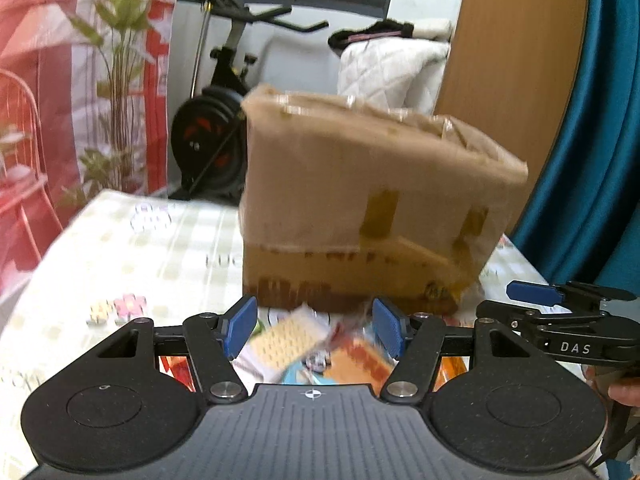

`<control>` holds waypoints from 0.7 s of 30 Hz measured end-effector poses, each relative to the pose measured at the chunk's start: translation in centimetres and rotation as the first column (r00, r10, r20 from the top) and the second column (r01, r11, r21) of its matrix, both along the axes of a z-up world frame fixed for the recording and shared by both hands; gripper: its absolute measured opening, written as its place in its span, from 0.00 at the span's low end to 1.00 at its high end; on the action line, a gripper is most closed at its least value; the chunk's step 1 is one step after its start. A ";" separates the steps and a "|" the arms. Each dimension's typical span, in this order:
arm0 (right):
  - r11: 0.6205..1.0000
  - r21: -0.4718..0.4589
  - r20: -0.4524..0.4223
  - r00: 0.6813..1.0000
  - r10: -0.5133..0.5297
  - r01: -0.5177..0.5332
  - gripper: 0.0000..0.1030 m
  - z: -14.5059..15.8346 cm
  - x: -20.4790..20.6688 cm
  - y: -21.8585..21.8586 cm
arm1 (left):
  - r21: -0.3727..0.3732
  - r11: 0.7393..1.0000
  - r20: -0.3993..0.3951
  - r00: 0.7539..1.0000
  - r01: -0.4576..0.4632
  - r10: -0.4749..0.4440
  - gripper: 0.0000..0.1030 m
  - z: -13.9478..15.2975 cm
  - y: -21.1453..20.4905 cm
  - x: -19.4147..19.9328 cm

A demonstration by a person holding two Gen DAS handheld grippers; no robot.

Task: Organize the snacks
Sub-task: 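Move both tools back down to the snack pile beside the box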

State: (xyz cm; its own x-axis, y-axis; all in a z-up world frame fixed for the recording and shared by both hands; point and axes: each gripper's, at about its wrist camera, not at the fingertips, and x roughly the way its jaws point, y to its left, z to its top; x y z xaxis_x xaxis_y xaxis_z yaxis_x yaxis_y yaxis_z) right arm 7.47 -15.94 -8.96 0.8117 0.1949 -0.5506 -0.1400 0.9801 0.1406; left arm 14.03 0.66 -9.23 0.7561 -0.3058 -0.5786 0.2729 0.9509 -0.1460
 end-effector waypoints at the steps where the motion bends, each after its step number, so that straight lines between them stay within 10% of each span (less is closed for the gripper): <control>1: 1.000 -0.001 -0.008 1.000 0.003 -0.003 0.60 -0.4 -0.2 0.1 | -0.004 1.000 -0.009 1.000 0.002 -0.002 0.64 -0.4 0.0 -0.2; 21: 0.998 0.005 -0.090 0.994 0.067 -0.067 0.45 -3.0 1.4 1.2 | -0.006 0.999 -0.073 0.996 0.049 -0.049 0.48 -3.5 -0.6 0.8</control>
State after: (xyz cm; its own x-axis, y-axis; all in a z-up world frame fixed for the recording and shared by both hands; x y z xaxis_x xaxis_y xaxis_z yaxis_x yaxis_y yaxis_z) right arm 8.84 -14.76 -11.95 0.7439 0.2480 -0.6206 -0.1918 0.9688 0.1572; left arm 14.81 0.03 -12.74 0.6955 -0.3439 -0.6308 0.3078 0.9360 -0.1709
